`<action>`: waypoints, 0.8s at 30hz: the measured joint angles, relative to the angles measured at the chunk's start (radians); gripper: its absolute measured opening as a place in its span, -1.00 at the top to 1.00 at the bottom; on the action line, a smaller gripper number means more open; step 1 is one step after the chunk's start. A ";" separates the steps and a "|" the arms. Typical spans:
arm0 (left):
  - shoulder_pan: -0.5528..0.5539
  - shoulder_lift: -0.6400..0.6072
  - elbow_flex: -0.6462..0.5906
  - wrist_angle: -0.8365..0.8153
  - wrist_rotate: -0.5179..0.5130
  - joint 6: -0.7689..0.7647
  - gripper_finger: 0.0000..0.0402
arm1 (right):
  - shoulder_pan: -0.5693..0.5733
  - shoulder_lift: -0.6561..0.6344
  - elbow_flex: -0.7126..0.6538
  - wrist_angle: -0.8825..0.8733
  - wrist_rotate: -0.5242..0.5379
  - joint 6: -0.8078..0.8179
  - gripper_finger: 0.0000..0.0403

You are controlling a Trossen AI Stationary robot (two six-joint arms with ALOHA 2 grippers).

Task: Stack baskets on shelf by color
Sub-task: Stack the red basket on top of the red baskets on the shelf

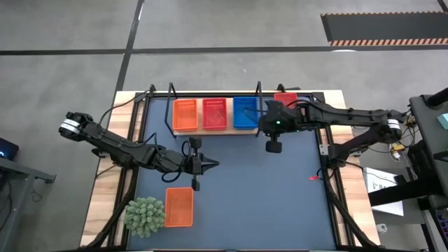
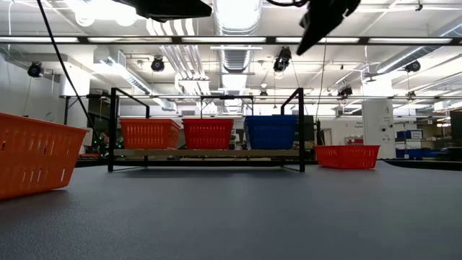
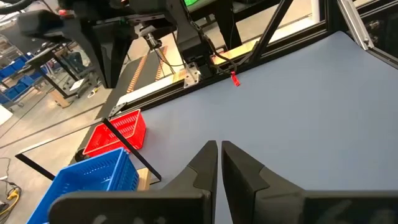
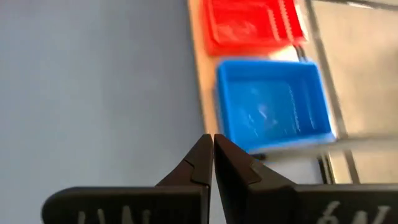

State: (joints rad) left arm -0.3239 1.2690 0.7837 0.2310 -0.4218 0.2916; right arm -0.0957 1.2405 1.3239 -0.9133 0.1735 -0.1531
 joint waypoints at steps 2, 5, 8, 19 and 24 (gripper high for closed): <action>0.000 0.000 0.000 0.000 0.000 0.000 0.97 | -0.010 -0.037 -0.045 -0.003 0.039 0.042 0.96; 0.000 0.000 0.000 0.000 0.000 0.000 0.97 | -0.050 -0.083 -0.111 -0.020 0.062 0.117 0.96; 0.000 0.000 0.000 0.000 0.000 0.000 0.97 | -0.101 -0.120 -0.177 -0.046 0.062 0.149 0.96; 0.000 0.000 0.000 0.000 -0.001 0.001 0.97 | -0.257 -0.201 -0.438 0.009 0.052 -0.073 0.89; 0.000 0.000 0.000 0.000 -0.001 0.002 0.97 | -0.309 -0.193 -0.507 0.093 -0.021 -0.146 0.64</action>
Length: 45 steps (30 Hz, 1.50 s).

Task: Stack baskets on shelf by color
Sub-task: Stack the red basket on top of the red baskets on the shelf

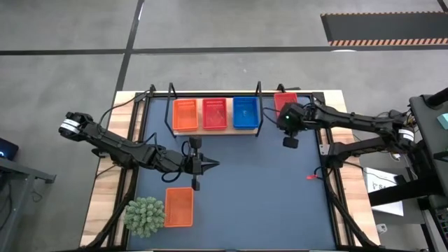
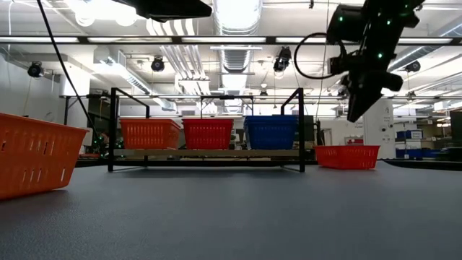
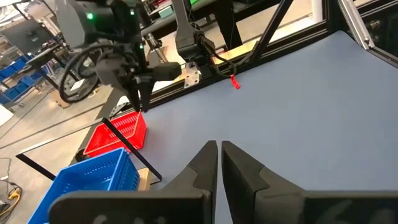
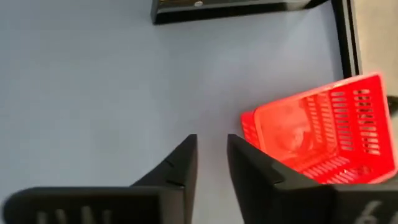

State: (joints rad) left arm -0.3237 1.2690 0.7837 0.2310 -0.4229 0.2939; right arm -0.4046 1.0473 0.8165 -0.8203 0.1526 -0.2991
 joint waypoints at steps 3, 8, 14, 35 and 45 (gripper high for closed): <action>0.001 0.000 0.000 0.000 0.000 0.000 0.97 | -0.021 0.001 -0.036 0.054 -0.003 -0.063 0.47; 0.001 0.000 0.000 0.000 0.000 0.000 0.97 | -0.065 0.001 -0.061 0.128 0.005 -0.095 0.25; 0.001 0.000 0.000 0.000 0.000 0.001 0.97 | -0.146 0.001 -0.080 0.161 0.004 -0.094 0.11; 0.000 0.000 0.000 0.000 -0.001 0.003 0.97 | -0.284 0.188 -0.167 0.325 0.003 -0.087 0.09; 0.000 0.000 0.000 0.000 -0.001 0.003 0.97 | -0.283 0.270 -0.110 0.299 -0.004 -0.103 0.48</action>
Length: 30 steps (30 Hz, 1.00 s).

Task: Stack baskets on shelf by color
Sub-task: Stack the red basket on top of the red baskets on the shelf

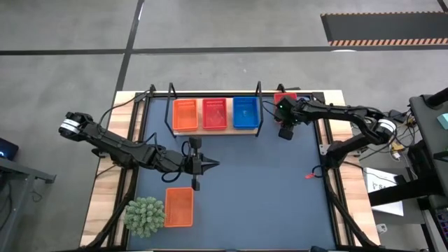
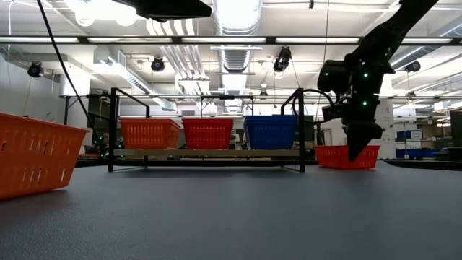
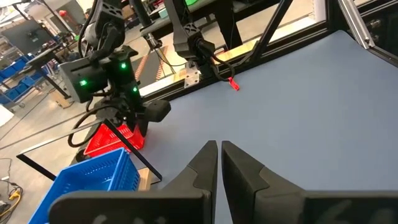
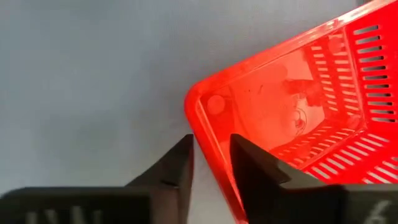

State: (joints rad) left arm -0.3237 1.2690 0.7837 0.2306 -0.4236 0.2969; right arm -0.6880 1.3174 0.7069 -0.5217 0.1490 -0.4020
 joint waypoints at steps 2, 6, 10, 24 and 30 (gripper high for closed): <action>0.000 0.000 0.000 0.000 0.000 0.000 0.97 | 0.000 -0.002 0.000 -0.002 0.000 -0.002 0.62; 0.000 0.000 0.000 0.000 0.000 0.000 0.97 | 0.000 -0.023 0.001 -0.026 0.000 -0.003 0.89; 0.000 0.000 0.000 0.000 0.000 0.000 0.97 | 0.000 -0.053 0.005 -0.054 0.000 0.010 0.94; 0.000 0.000 0.000 0.000 0.000 0.000 0.97 | 0.003 -0.219 0.216 -0.259 0.083 0.071 0.96; 0.001 0.000 0.000 0.000 0.000 0.000 0.97 | 0.052 -0.237 0.397 -0.393 0.087 0.092 0.96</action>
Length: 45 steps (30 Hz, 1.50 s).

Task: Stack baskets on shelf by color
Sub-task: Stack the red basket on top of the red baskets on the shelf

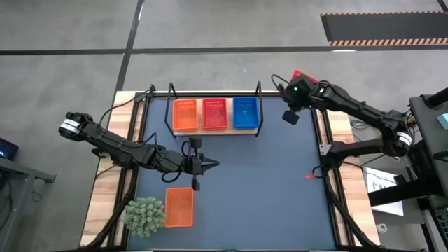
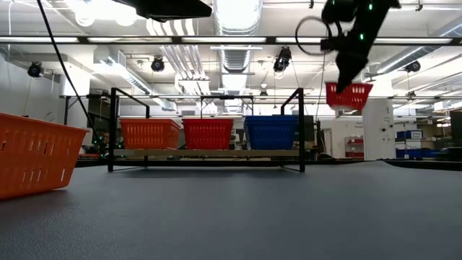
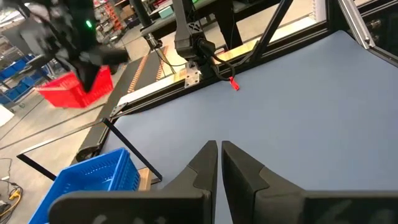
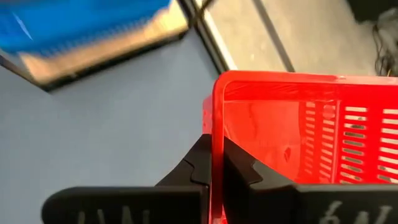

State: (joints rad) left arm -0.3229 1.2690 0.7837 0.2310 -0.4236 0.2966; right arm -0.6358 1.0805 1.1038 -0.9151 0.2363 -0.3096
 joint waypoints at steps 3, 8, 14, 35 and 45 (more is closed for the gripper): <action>0.000 0.000 0.000 0.000 0.000 0.000 0.97 | 0.058 0.007 0.093 -0.041 0.003 0.026 0.96; 0.000 0.000 0.000 0.000 0.000 0.000 0.97 | 0.185 0.037 0.227 -0.051 0.003 0.049 0.96; 0.000 0.000 0.000 0.000 0.000 0.000 0.97 | 0.333 0.124 0.369 -0.046 0.005 0.049 0.96; -0.018 -0.010 0.000 0.006 0.000 0.001 0.97 | 0.492 0.719 0.892 -0.043 -0.125 -0.021 0.96; -0.078 -0.073 0.000 0.006 -0.004 0.004 0.97 | 0.482 0.900 0.995 -0.031 -0.187 -0.057 0.96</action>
State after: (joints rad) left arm -0.4012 1.1960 0.7837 0.2366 -0.4277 0.3004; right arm -0.1536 1.9807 2.0984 -0.9463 0.0491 -0.3668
